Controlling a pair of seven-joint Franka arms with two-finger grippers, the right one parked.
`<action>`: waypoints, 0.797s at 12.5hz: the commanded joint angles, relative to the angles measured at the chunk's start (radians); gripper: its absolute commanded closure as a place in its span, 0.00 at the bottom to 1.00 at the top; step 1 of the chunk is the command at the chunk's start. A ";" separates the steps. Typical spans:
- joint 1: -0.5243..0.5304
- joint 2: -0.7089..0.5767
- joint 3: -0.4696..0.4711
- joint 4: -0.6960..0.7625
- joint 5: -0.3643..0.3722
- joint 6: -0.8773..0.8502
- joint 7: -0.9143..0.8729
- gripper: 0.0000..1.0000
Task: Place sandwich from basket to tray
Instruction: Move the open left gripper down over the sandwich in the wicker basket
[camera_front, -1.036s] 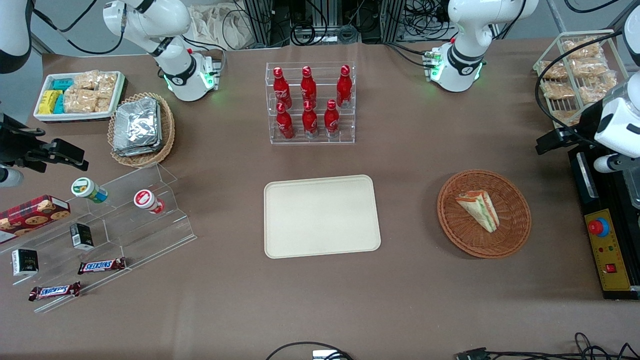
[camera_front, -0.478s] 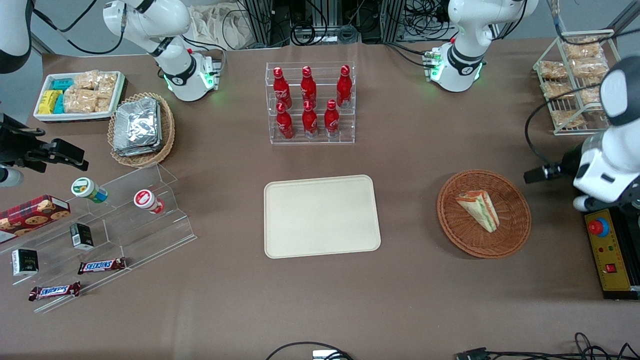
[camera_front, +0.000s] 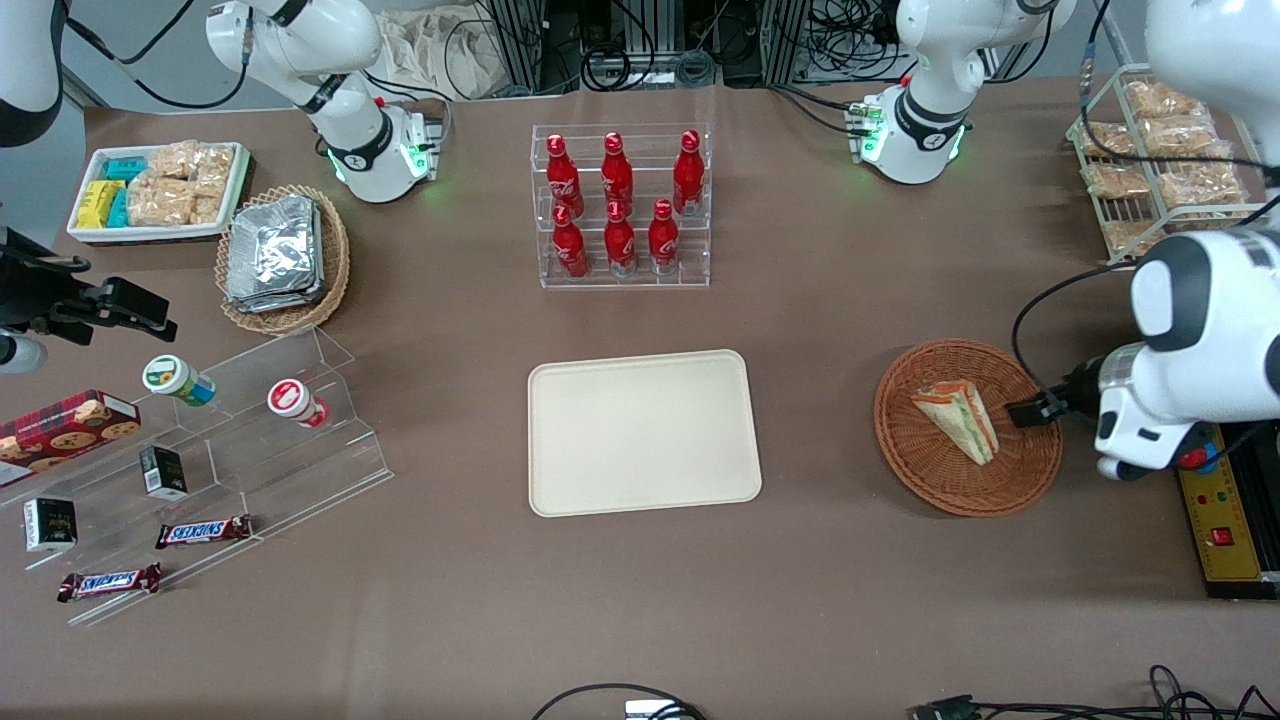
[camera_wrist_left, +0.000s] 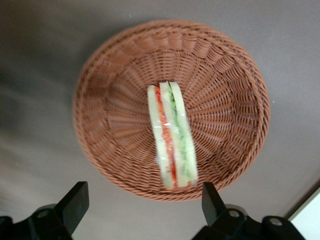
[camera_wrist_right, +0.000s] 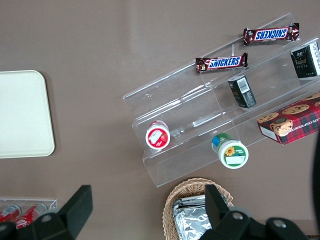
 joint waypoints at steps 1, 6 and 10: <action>-0.004 0.082 -0.004 0.014 -0.030 0.064 -0.141 0.00; -0.028 0.168 -0.005 0.007 -0.038 0.140 -0.181 0.00; -0.022 0.171 -0.004 -0.035 -0.038 0.147 -0.181 0.00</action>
